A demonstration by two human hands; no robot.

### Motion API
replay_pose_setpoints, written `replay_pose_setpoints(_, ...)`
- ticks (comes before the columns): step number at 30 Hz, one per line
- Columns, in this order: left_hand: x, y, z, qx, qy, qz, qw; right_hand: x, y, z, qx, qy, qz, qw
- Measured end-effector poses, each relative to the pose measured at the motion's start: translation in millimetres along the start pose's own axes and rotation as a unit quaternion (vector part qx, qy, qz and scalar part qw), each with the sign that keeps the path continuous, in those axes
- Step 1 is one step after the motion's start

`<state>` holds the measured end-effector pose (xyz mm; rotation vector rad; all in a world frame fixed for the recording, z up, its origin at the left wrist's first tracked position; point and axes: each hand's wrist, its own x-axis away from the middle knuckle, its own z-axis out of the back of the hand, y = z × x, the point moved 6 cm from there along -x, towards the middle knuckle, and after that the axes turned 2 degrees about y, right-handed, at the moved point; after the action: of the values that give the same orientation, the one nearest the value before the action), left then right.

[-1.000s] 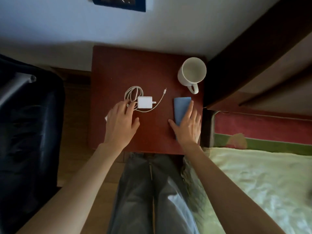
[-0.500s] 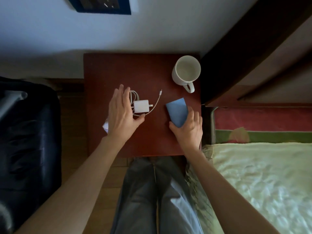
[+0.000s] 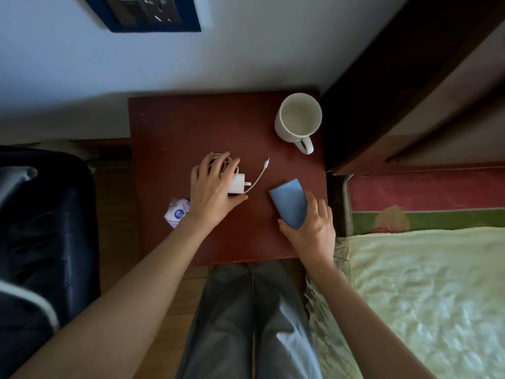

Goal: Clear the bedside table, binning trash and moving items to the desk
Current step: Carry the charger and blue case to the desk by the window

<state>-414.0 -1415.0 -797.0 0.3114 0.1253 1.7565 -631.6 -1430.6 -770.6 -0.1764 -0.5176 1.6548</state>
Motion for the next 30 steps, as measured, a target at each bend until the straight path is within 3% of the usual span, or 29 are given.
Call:
replay_pose_setpoints(9, -4.2, 1.9, -0.9, 0.058, 0.075, -0.028, 0.995, -6.4, -18.0, 3.3, 0.006, -0.002, 0.025, 1.000)
replay_pose_setpoints(15, 8.0, -0.9, 19.1, 0.168, 0.085, 0.032, 0.982, -11.9, -39.9, 13.9, -0.004, 0.004, 0.058, 0.998)
replay_pose_setpoints(23, 64.2, 10.9, 117.1, 0.228, 0.136, 0.109, 0.958, -3.4, -78.3, 87.1, -0.035, 0.017, 0.115, 0.993)
replay_pose_setpoints(30, 134.7, 47.0, 250.0, 0.256, 0.250, 0.135, 0.924, 28.5, -120.0, 175.1, -0.055, 0.005, 0.189, 0.980)
